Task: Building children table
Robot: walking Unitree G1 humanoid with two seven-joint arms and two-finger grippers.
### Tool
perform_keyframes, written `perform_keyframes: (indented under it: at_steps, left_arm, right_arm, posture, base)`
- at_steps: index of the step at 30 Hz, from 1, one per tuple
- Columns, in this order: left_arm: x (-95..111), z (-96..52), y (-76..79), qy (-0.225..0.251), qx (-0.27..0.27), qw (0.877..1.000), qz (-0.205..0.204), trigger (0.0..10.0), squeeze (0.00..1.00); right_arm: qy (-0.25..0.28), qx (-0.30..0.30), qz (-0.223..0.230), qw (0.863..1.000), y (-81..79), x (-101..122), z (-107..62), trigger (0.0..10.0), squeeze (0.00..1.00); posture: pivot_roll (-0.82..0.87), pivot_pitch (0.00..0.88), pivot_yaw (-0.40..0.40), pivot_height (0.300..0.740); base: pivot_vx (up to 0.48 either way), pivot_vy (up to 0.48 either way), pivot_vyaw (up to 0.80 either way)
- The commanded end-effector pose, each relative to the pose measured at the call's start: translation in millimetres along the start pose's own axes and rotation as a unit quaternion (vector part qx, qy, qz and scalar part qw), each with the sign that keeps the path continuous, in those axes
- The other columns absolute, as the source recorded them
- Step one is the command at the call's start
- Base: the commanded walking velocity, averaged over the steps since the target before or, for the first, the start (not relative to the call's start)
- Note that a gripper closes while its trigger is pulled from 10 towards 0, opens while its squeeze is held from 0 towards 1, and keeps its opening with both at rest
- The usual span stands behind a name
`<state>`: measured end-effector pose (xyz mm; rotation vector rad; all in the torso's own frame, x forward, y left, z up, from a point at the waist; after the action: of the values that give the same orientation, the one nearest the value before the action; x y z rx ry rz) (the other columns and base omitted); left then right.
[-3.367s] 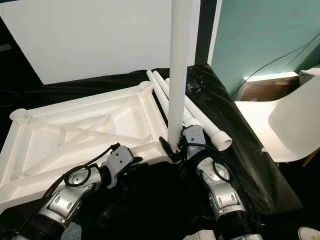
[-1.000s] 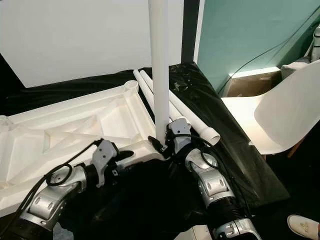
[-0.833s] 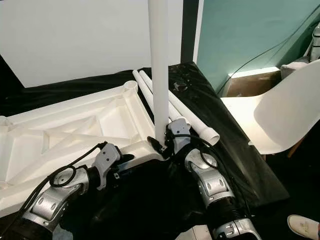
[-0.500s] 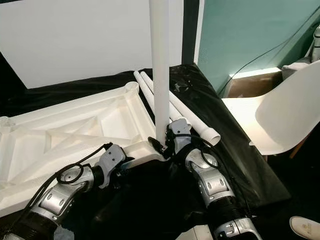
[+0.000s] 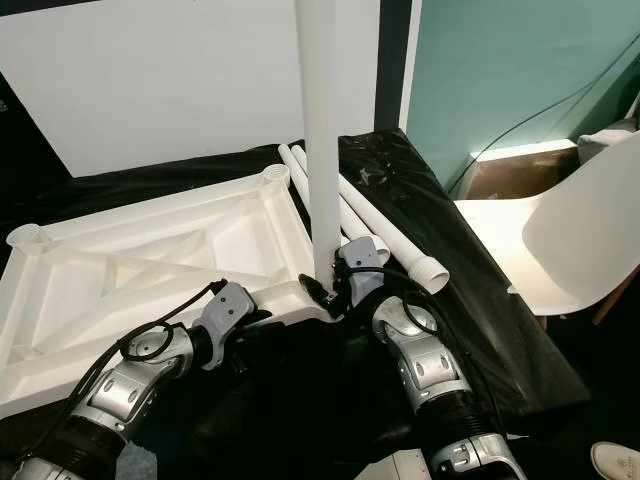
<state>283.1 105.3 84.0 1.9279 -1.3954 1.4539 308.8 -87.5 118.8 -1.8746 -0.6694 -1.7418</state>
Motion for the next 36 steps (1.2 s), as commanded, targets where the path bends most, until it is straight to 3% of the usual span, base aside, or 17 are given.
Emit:
perform_keyframes:
  at_steps: [1,3,4,5,11,12,13,14,17,18,20,21,28,36]
  left_arm:
    - [-20,1.2,3.3,-0.051,0.014,0.998,-0.019,2.0,0.0]
    - [-21,1.1,3.7,-0.051,0.011,0.998,-0.019,1.7,0.0]
    - [-21,0.8,4.2,-0.053,0.009,0.998,-0.02,3.0,0.0]
    - [-22,0.6,4.3,-0.055,0.008,0.998,-0.019,3.6,0.0]
    - [-24,1.5,4.4,-0.058,0.006,0.998,-0.019,4.0,0.0]
    - [-25,2.0,3.9,-0.066,0.006,0.998,-0.023,6.4,0.0]
    - [-25,2.0,3.9,-0.066,0.006,0.998,-0.023,6.4,0.0]
    - [-30,3.6,3.1,-0.085,0.006,0.996,-0.036,10.0,0.0]
    - [-31,4.0,2.7,-0.09,0.006,0.995,-0.038,10.0,0.0]
    - [-31,4.5,3.4,-0.093,0.003,0.995,-0.035,10.0,0.0]
    - [-31,4.5,3.4,-0.093,0.003,0.995,-0.035,10.0,0.0]
    - [-31,4.9,4.0,-0.093,0.002,0.995,-0.034,10.0,0.0]
    - [-29,5.0,6.2,-0.087,-0.013,0.996,-0.03,10.0,0.0]
    - [-48,-6.3,-1.3,-0.145,0.012,0.988,-0.052,10.0,0.0]
  right_arm:
    - [-0.003,0.025,0.009,1.0,-9.9,-2,0.9,10.0,1.0]
    - [-0.003,0.02,0.008,1.0,-9.2,-3,-2.8,10.0,1.0]
    - [-0.003,0.014,0.007,1.0,-8.5,-3,-6.9,10.0,1.0]
    - [-0.002,0.009,0.005,1.0,-8.1,-3,-10.5,10.0,0.0]
    - [0.004,-0.006,-0.002,1.0,-4.1,1,-21.6,10.0,0.0]
    - [0.005,-0.011,-0.003,1.0,-1.9,4,-26.9,10.0,0.0]
    - [0.005,-0.011,-0.003,1.0,-1.9,4,-26.9,10.0,0.0]
    - [-0.001,-0.015,0.0,1.0,0.4,6,-38.1,7.6,0.0]
    - [-0.004,-0.016,0.0,1.0,0.6,7,-41.5,7.6,0.0]
    - [-0.01,-0.015,0.002,1.0,-0.2,5,-44.9,3.7,0.0]
    - [-0.01,-0.015,0.002,1.0,-0.2,5,-44.9,3.7,0.0]
    - [-0.015,-0.015,0.006,1.0,-1.0,3,-47.4,0.0,0.0]
    - [-0.034,-0.02,-0.001,0.999,5.0,-3,-45.0,0.0,0.0]
    - [-0.048,-0.024,-0.009,0.999,13.6,-3,-40.6,0.0,0.0]
  posture:
    - [-0.06,0.0,0.065,0.74]
    - [-0.06,0.0,0.067,0.74]
    - [-0.06,0.0,0.07,0.74]
    - [-0.07,0.0,0.073,0.74]
    - [-0.07,0.0,0.079,0.74]
    - [-0.08,0.0,0.081,0.74]
    - [-0.08,0.0,0.081,0.74]
    - [-0.09,0.0,0.078,0.74]
    - [-0.09,0.0,0.078,0.74]
    - [-0.09,0.0,0.076,0.74]
    - [-0.09,0.0,0.076,0.74]
    - [-0.1,0.0,0.075,0.74]
    - [-0.1,0.0,0.065,0.74]
    - [-0.08,0.0,0.052,0.74]
  base:
    - [0.0,0.0,0.0]
    - [0.0,0.0,0.0]
    - [0.0,0.0,0.0]
    - [0.0,0.0,0.0]
    - [0.0,0.0,0.0]
    - [0.0,0.0,0.0]
    - [0.0,0.0,0.0]
    - [0.0,0.0,0.0]
    - [0.0,0.0,0.0]
    - [0.0,0.0,0.0]
    - [0.0,0.0,0.0]
    - [0.0,0.0,0.0]
    - [0.0,0.0,0.0]
    - [0.0,0.0,0.0]
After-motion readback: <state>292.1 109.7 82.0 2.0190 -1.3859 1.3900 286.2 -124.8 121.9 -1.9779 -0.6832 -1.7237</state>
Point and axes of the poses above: a point about 5 cm out from each wrist's last joint towards the gripper, its own z axis pointing out of the wrist towards the gripper, its own x axis along the axis of the wrist's last joint, y = z × x, the point moved 1 cm from there along z, pointing out of the wrist towards the gripper, and after that the axes turned 8 degrees about z, right-handed, at the moved point
